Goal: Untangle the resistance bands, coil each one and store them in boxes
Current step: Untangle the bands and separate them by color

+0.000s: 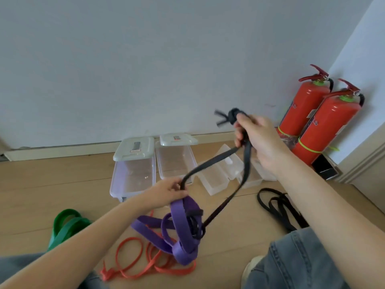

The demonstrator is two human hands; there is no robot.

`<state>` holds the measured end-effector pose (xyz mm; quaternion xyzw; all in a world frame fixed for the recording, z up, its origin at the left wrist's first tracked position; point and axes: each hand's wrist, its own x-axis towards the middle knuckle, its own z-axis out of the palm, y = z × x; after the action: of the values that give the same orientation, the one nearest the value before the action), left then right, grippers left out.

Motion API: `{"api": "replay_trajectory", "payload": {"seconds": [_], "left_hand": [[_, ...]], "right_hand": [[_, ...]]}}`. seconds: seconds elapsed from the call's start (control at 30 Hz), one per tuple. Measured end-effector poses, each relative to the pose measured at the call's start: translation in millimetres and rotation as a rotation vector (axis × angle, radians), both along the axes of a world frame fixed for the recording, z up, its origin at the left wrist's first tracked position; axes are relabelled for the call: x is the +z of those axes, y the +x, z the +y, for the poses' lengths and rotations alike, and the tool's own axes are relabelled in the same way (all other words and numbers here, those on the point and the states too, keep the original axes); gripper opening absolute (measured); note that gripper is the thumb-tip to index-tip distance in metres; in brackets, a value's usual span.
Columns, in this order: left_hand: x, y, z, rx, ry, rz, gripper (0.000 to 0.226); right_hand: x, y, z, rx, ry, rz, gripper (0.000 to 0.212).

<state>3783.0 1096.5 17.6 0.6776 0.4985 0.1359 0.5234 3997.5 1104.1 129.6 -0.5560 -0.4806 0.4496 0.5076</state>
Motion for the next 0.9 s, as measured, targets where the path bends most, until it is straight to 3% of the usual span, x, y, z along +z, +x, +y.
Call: {"api": "replay_trajectory", "payload": {"seconds": [0.07,0.1,0.13,0.17,0.23,0.27,0.33,0.4,0.47,0.6,0.7,0.77,0.83,0.87,0.9], "left_hand": [[16,-3,0,0.151,-0.086,-0.151,0.005],[26,-3,-1,0.214,-0.109,-0.232,0.005],[36,-2,-2,0.272,-0.133,-0.318,0.009],[46,-1,-2,0.311,-0.145,-0.392,0.014],[70,1,-2,0.334,-0.148,-0.518,0.022],[81,1,-3,0.330,-0.159,-0.587,0.024],[96,2,-5,0.293,-0.206,-0.725,0.025],[107,0,-5,0.293,-0.253,-0.835,0.021],[111,-7,-4,0.300,-0.231,-0.832,0.022],[102,-28,1,0.186,-0.088,-0.444,0.027],[92,-33,10,0.197,0.031,-0.166,0.012],[83,-34,18,0.220,0.291,0.074,0.011],[76,-33,20,0.320,0.675,0.415,0.016],[72,-31,18,0.369,0.728,0.405,0.019],[69,-28,13,0.351,0.634,0.265,0.024]], "right_hand": [[-9,14,0,0.110,-0.144,-0.716,0.023],[-17,17,-1,0.202,-0.240,-0.989,0.033],[-23,18,-2,0.267,-0.298,-1.157,0.049],[-26,15,-5,0.303,-0.303,-1.177,0.064],[-21,6,-14,0.479,-0.220,-0.881,0.071],[-17,0,-19,0.623,-0.208,-0.676,0.063],[-14,-12,-27,0.825,-0.203,-0.460,0.043],[-19,-21,-29,0.793,-0.107,-0.410,0.041],[-19,-26,-27,0.670,-0.041,-0.341,0.035],[-2,-6,-14,0.382,-0.010,-0.246,0.018],[3,5,-10,0.420,-0.106,-0.407,0.024],[0,1,-13,0.447,-0.199,-0.425,0.020],[-1,-1,-11,0.338,-0.210,-0.223,0.007],[0,0,-10,0.284,-0.210,-0.100,0.012],[3,0,-10,0.250,-0.224,0.002,0.018]]}}
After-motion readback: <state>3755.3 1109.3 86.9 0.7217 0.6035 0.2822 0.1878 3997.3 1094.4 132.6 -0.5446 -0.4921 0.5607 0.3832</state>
